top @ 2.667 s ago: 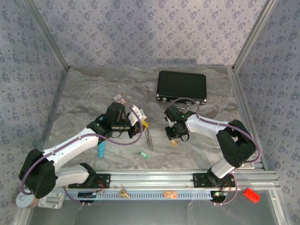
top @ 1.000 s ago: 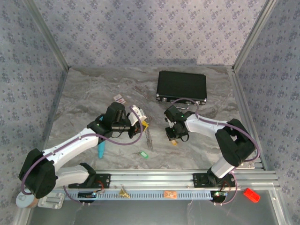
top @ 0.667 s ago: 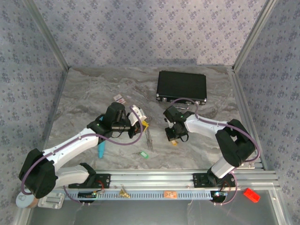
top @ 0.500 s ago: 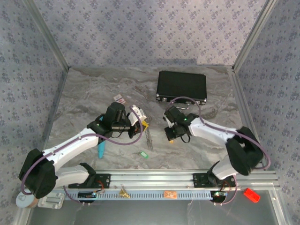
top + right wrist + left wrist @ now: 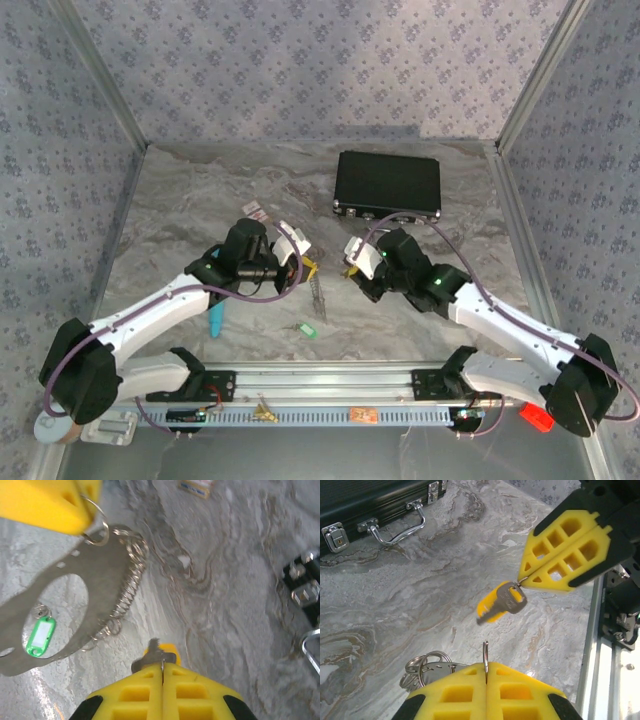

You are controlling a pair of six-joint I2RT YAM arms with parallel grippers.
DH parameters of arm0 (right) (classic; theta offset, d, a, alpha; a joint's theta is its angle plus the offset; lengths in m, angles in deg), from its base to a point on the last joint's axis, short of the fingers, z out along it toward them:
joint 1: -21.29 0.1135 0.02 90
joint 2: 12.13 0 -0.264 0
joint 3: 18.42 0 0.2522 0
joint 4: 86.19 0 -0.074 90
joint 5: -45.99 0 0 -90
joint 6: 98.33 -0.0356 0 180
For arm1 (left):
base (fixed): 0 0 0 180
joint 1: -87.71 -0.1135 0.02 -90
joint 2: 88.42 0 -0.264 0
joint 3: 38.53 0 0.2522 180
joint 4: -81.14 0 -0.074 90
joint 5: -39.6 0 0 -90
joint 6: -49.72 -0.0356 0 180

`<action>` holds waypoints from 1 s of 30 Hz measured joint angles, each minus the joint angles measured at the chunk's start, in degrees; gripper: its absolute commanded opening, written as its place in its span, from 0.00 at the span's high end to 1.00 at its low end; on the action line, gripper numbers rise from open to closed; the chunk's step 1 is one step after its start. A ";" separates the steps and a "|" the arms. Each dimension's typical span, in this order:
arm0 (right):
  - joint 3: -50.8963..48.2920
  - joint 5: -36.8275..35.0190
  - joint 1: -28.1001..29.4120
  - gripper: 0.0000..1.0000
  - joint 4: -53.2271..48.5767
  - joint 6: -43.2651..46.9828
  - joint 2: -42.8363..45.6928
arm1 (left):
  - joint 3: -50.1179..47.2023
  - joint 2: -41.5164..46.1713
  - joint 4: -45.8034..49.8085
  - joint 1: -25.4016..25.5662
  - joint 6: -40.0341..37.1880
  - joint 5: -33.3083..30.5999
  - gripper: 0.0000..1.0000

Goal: Put the keys on the keyring

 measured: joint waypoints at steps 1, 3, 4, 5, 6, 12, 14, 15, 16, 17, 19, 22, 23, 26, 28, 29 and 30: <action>0.00 0.55 0.22 1.00 0.37 1.46 0.52 | 0.00 0.17 0.15 0.09 0.39 0.35 1.00; 0.00 1.20 1.09 1.00 1.01 4.33 1.40 | 0.00 0.31 0.22 0.26 1.03 1.11 1.00; 0.00 1.36 1.77 1.00 1.22 5.88 1.70 | 0.00 0.39 0.35 0.33 1.25 1.49 1.00; 0.00 1.31 2.56 1.00 1.33 7.41 1.90 | 0.00 0.50 0.52 0.42 1.42 1.95 1.00; 0.00 0.98 3.32 1.00 1.38 8.96 1.95 | 0.00 0.50 0.63 0.57 1.53 2.29 1.00; 1.03 -4.48 8.13 1.00 1.64 19.89 1.46 | 0.02 0.50 1.05 0.66 2.25 3.82 1.00; 1.51 -6.27 9.11 1.00 2.32 23.43 1.18 | 0.07 0.50 1.18 0.63 2.29 4.20 1.00; 1.60 -6.97 9.35 1.00 2.80 24.98 1.03 | 0.11 0.50 1.25 0.66 2.29 4.28 1.00; 1.64 -7.52 9.46 1.00 3.32 26.58 0.81 | 0.11 0.48 1.29 0.66 2.29 4.37 1.00; 1.64 -7.80 9.49 1.00 3.72 27.89 0.57 | 0.11 0.48 1.27 0.66 2.29 4.39 1.00; 1.68 -8.20 9.46 1.00 4.44 29.68 -0.09 | 0.13 0.46 1.27 0.66 2.29 4.42 1.00; 1.79 -8.41 9.60 1.00 5.53 31.32 -1.16 | 0.35 0.24 1.40 0.66 2.32 4.72 1.00; 1.79 -8.39 9.75 1.00 5.88 31.74 -1.33 | 0.50 0.07 1.40 0.66 2.32 4.83 1.00; 1.88 -8.37 10.08 1.00 6.78 32.61 -1.38 | 0.92 -0.55 1.42 0.66 2.67 5.09 1.00; 1.99 -8.37 10.21 1.00 7.30 32.96 -1.51 | 1.03 -0.76 1.40 0.66 2.73 5.25 1.00; 2.08 -8.37 10.21 1.00 7.54 33.09 -1.57 | 1.03 -0.76 1.40 0.66 2.73 5.25 1.00; 2.16 -8.35 10.23 1.00 7.69 33.16 -1.66 | 1.05 -0.76 1.42 0.66 2.75 5.25 1.00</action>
